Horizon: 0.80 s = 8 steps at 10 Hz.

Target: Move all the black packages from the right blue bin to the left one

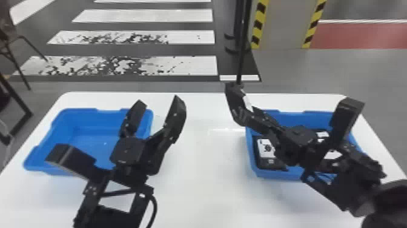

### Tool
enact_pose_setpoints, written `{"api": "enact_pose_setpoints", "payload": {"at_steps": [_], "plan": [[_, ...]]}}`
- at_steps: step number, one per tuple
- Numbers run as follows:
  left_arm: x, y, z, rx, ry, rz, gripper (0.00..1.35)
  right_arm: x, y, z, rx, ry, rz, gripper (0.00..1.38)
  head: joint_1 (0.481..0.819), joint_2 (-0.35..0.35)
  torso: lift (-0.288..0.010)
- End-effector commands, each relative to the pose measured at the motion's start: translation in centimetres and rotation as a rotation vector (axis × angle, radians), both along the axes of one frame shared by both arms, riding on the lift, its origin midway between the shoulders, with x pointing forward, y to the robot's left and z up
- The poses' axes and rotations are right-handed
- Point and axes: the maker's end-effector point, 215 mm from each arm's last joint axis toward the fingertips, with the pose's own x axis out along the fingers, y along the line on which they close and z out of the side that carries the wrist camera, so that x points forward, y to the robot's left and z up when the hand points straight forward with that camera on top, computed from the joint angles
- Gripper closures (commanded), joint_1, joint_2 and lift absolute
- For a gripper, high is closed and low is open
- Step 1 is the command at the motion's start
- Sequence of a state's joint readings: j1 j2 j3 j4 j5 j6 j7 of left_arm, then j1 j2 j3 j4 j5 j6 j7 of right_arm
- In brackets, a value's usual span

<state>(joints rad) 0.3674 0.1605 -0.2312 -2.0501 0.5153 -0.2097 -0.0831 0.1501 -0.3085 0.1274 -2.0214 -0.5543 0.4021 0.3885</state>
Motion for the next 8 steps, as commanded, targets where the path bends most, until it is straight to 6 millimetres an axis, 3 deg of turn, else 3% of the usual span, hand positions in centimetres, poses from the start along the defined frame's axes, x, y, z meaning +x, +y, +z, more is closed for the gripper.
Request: {"api": "enact_pose_setpoints", "payload": {"at_steps": [1,6,8], "plan": [[0.3,-1.5,-1.2,0.059,0.032,-0.030,0.11,-1.2,3.8,0.9,0.033,-0.012,0.079,1.10,0.695,0.043,-0.174],[0.5,-1.3,-2.3,0.098,0.061,-0.029,0.11,-4.3,10.6,1.0,0.099,0.000,0.227,1.10,0.695,0.133,-0.174],[0.3,-2.3,-1.9,0.061,0.056,-0.057,0.11,-4.6,11.3,0.8,0.103,0.003,0.246,1.10,0.695,0.164,-0.174]]}}
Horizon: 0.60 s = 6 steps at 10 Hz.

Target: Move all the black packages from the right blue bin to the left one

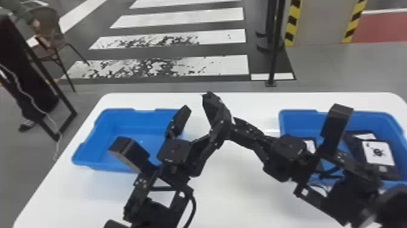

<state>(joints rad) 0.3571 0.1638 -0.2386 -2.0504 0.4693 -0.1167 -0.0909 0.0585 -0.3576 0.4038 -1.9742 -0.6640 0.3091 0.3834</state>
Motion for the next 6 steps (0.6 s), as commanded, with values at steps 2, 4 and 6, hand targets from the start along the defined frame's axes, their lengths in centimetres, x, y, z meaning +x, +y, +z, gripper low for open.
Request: {"api": "enact_pose_setpoints", "payload": {"at_steps": [2,4,6], "plan": [[-0.1,-1.1,-0.2,-0.029,0.021,-0.033,0.11,-0.6,1.1,0.0,0.012,0.007,0.028,1.10,0.695,0.162,-0.174],[0.0,-1.5,-1.1,-0.015,0.049,-0.046,0.11,-1.3,2.2,0.1,0.022,0.013,0.055,1.10,0.695,0.164,-0.174],[0.3,-0.6,-1.5,0.022,0.052,-0.022,0.80,-1.6,2.3,0.1,0.030,0.017,0.061,1.10,0.695,0.178,-0.173]]}}
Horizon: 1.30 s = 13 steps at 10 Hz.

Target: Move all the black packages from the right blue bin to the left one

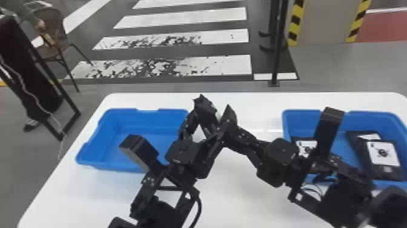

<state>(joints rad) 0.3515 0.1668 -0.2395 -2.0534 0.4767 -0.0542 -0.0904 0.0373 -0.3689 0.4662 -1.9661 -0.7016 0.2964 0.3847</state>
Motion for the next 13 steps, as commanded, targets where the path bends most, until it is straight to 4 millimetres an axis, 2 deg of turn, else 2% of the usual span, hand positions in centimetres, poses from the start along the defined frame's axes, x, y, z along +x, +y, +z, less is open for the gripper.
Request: {"api": "enact_pose_setpoints", "payload": {"at_steps": [1,3,6,7,8,9,10,11,12,13], "plan": [[0.0,0.8,-0.7,-0.004,0.019,0.020,1.13,-0.1,0.0,0.0,0.006,0.000,-0.001,1.10,0.695,0.182,-0.173],[-0.2,1.1,-1.1,0.000,0.037,0.023,1.21,-0.1,-0.1,0.0,0.009,0.000,-0.004,1.10,0.695,0.193,-0.173],[-0.3,0.9,-1.1,0.038,0.043,0.018,1.21,0.3,-0.4,-0.2,0.010,-0.001,-0.013,1.10,0.695,0.194,-0.173],[-0.1,1.5,-0.7,0.047,0.028,0.036,1.21,0.7,-0.7,-0.3,0.030,0.003,-0.022,1.01,0.695,0.191,-0.173],[0.6,4.4,-0.8,0.102,0.016,0.106,1.21,0.8,-0.9,-0.5,0.044,0.008,-0.024,0.69,0.695,0.191,-0.173],[1.3,7.6,-0.6,0.186,-0.012,0.188,1.21,0.9,-1.3,0.1,0.067,-0.003,-0.037,0.31,0.695,0.202,-0.173],[2.3,10.6,-0.8,0.296,-0.036,0.275,1.21,1.2,-1.7,0.3,0.070,-0.007,-0.045,0.11,0.695,0.231,-0.173],[3.8,14.8,-2.0,0.444,-0.051,0.374,1.21,1.3,-1.9,0.4,0.072,-0.011,-0.048,0.11,0.695,0.263,-0.173],[5.2,18.9,-2.3,0.629,-0.085,0.475,1.21,1.5,-2.3,0.3,0.069,-0.011,-0.059,0.12,0.695,0.281,-0.173],[6.4,21.6,-4.4,0.704,-0.055,0.518,1.21,1.7,-2.6,0.6,0.064,-0.022,-0.065,0.12,0.695,0.323,-0.173]]}}
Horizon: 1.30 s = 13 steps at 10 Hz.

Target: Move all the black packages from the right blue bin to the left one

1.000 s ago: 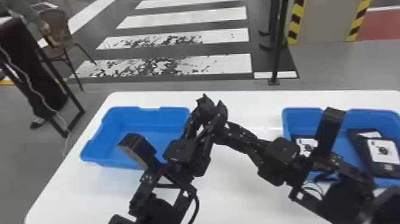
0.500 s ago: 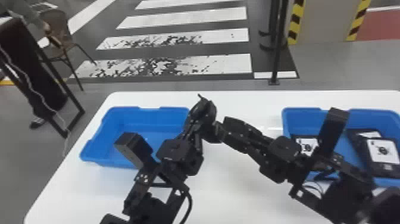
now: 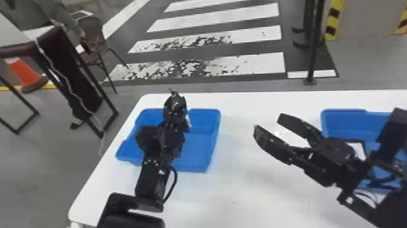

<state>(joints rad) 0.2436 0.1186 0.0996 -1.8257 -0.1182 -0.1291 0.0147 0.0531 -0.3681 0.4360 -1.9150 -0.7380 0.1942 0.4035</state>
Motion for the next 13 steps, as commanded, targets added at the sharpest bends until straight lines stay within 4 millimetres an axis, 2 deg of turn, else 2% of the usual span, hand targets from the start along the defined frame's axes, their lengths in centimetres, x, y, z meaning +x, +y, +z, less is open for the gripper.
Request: {"api": "enact_pose_setpoints", "payload": {"at_steps": [1,2,3,4,5,6,7,8,10,11,13], "plan": [[0.7,3.1,-4.2,-0.045,0.094,0.053,0.87,0.4,-0.8,0.6,-0.013,-0.024,-0.019,0.12,0.692,0.350,-0.173],[-0.1,4.1,-3.7,-0.068,0.066,0.059,0.29,0.7,-2.0,0.3,-0.042,-0.012,-0.038,0.12,0.695,0.350,-0.173],[-0.8,3.3,-2.0,-0.138,0.001,0.021,0.03,1.6,-4.2,-0.7,-0.120,0.006,-0.084,0.12,0.695,0.350,-0.173],[-1.9,2.1,-0.9,-0.205,-0.016,-0.012,0.13,2.6,-7.3,-1.7,-0.255,0.017,-0.160,0.12,0.695,0.350,-0.173],[-3.6,0.9,0.7,-0.241,-0.032,-0.034,0.19,2.7,-10.1,-2.5,-0.366,0.049,-0.244,0.12,0.695,0.339,-0.173],[-4.9,-1.3,1.7,-0.284,-0.042,-0.080,0.21,2.2,-12.9,-3.2,-0.461,0.101,-0.338,0.12,0.695,0.296,-0.173],[-5.8,-3.2,2.7,-0.303,-0.046,-0.122,0.21,1.7,-15.7,-5.0,-0.559,0.186,-0.417,0.12,0.695,0.245,-0.173],[-6.2,-4.7,3.1,-0.328,-0.048,-0.152,0.21,1.8,-17.7,-6.4,-0.617,0.243,-0.471,0.12,0.695,0.184,-0.173],[-6.5,-6.9,2.3,-0.358,-0.020,-0.199,0.21,4.0,-20.2,-8.3,-0.652,0.307,-0.521,0.14,0.695,0.115,-0.173],[-6.5,-7.2,2.1,-0.354,-0.011,-0.206,0.21,4.6,-20.9,-8.9,-0.671,0.338,-0.530,0.15,0.695,0.082,-0.173],[-6.5,-7.2,2.1,-0.353,-0.014,-0.208,0.21,4.7,-22.0,-10.4,-0.732,0.409,-0.538,0.15,0.695,0.052,-0.173]]}}
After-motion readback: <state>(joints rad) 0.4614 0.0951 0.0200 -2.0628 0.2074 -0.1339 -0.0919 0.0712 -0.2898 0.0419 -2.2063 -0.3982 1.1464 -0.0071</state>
